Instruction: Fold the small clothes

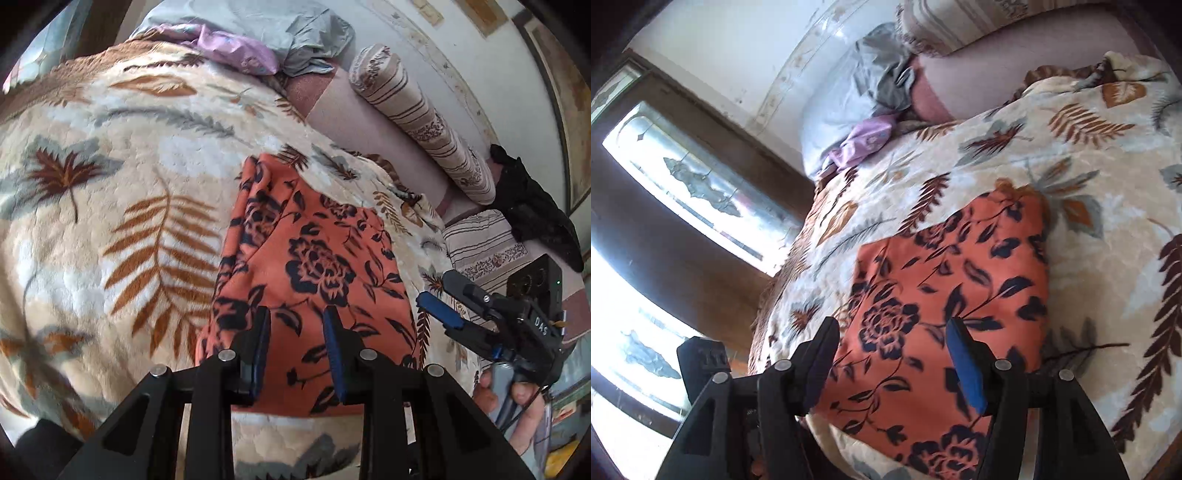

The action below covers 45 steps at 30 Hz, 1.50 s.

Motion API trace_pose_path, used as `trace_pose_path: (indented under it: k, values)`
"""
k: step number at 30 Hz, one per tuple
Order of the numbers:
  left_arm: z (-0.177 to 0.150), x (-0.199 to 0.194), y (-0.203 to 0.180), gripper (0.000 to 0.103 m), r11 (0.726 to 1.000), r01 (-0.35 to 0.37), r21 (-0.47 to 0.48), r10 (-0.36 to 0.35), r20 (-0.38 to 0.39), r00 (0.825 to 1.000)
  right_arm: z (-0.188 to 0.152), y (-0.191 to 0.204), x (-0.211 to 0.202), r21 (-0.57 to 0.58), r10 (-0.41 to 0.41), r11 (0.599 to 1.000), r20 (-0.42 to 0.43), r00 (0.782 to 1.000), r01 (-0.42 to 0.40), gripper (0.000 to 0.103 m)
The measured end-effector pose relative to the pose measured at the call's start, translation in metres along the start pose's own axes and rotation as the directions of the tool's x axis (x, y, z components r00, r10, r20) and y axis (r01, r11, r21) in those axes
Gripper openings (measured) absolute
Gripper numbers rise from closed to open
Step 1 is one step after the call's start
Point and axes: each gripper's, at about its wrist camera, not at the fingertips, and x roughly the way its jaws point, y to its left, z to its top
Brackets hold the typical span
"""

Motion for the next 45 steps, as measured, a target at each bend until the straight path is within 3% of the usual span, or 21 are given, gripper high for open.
trace_pose_path:
  k: [1,2,3,6,8,9,10,12,16,17,18,19,22,23,27,30,32,39,41,43,45]
  values:
    - [-0.006,0.010,0.011,0.028,0.999,-0.022,-0.040,0.020,-0.063,0.998,-0.007,-0.004,0.010,0.007,-0.004,1.000,-0.040,0.999,0.004,0.069]
    - [-0.011,0.021,0.022,0.016,0.996,-0.047,-0.077,0.037,-0.122,0.992,-0.017,-0.014,0.024,0.029,-0.035,0.999,-0.094,0.995,0.038,0.069]
    - [-0.013,0.021,0.028,0.002,0.992,-0.081,-0.099,0.068,-0.128,0.989,-0.025,-0.027,0.036,0.065,-0.051,0.996,-0.147,0.988,0.061,0.069]
    - [-0.002,0.002,0.016,0.006,0.996,-0.058,-0.074,0.052,-0.085,0.995,-0.031,-0.036,0.031,0.081,-0.004,0.997,-0.095,0.995,0.011,0.069]
    - [0.013,-0.004,0.003,0.043,0.999,-0.037,-0.030,0.035,-0.065,0.997,-0.030,-0.040,0.029,0.100,0.014,0.995,-0.098,0.995,-0.004,0.069]
    - [0.022,-0.005,-0.003,0.076,1.000,-0.024,-0.007,0.024,-0.050,0.998,-0.030,-0.042,0.030,0.104,0.020,0.995,-0.099,0.995,-0.009,0.069]
    - [0.032,-0.005,-0.009,0.085,0.999,-0.034,0.019,0.035,-0.013,0.999,-0.030,-0.042,0.030,0.104,0.022,0.995,-0.097,0.995,-0.012,0.069]
    - [0.056,0.002,-0.019,0.085,0.993,-0.079,0.088,0.075,0.048,0.996,-0.032,-0.041,0.030,0.091,0.015,0.996,-0.094,0.995,-0.006,0.069]
    - [0.104,0.054,-0.013,0.082,0.993,-0.093,0.067,0.095,-0.021,0.995,-0.032,-0.040,0.029,0.072,0.020,0.997,-0.088,0.996,-0.013,0.069]
    - [0.111,0.075,-0.007,0.075,0.995,-0.091,0.042,0.094,-0.084,0.992,-0.033,-0.041,0.028,0.078,0.028,0.997,-0.085,0.996,-0.021,0.069]
    - [0.113,0.096,0.001,0.048,0.995,-0.097,0.019,0.099,-0.156,0.983,-0.033,-0.042,0.028,0.084,0.035,0.996,-0.085,0.996,-0.028,0.069]
    - [0.112,0.112,0.012,0.039,0.993,-0.117,-0.022,0.110,-0.210,0.972,-0.033,-0.043,0.027,0.088,0.041,0.996,-0.085,0.995,-0.034,0.069]
    - [0.110,0.111,0.021,0.039,0.994,-0.095,-0.062,0.083,-0.168,0.982,-0.033,-0.047,0.026,0.094,0.053,0.995,-0.088,0.995,-0.045,0.069]
    - [0.108,0.108,0.018,0.039,0.992,-0.113,-0.047,0.104,-0.157,0.982,-0.033,-0.047,0.026,0.093,0.056,0.995,-0.090,0.994,-0.048,0.069]
    - [0.094,0.078,-0.016,0.044,0.966,-0.232,0.111,0.238,-0.047,0.970,-0.035,-0.046,0.024,0.085,0.051,0.995,-0.084,0.995,-0.044,0.069]
    - [0.080,0.051,-0.039,0.059,0.938,-0.285,0.196,0.281,0.047,0.959,-0.036,-0.045,0.023,0.085,0.043,0.996,-0.081,0.996,-0.036,0.069]
    - [0.069,0.037,-0.052,0.059,0.917,-0.324,0.231,0.311,0.093,0.946,-0.036,-0.044,0.022,0.088,0.033,0.996,-0.085,0.996,-0.026,0.069]
    - [0.039,0.021,-0.065,0.060,0.876,-0.385,0.290,0.365,0.123,0.923,-0.029,-0.025,-0.002,0.069,0.036,0.997,-0.029,0.999,-0.034,0.069]
    - [0.036,0.023,-0.066,0.060,0.875,-0.386,0.292,0.369,0.115,0.922,-0.027,-0.034,0.000,0.108,0.043,0.993,-0.030,0.999,-0.039,0.076]
    - [0.033,0.022,-0.065,0.060,0.877,-0.385,0.287,0.369,0.112,0.923,-0.029,-0.050,0.015,0.149,0.007,0.989,-0.093,0.996,0.007,0.076]
    - [0.030,0.020,-0.066,0.060,0.872,-0.393,0.293,0.374,0.120,0.920,-0.027,-0.046,0.010,0.154,0.020,0.988,-0.072,0.997,-0.009,0.076]
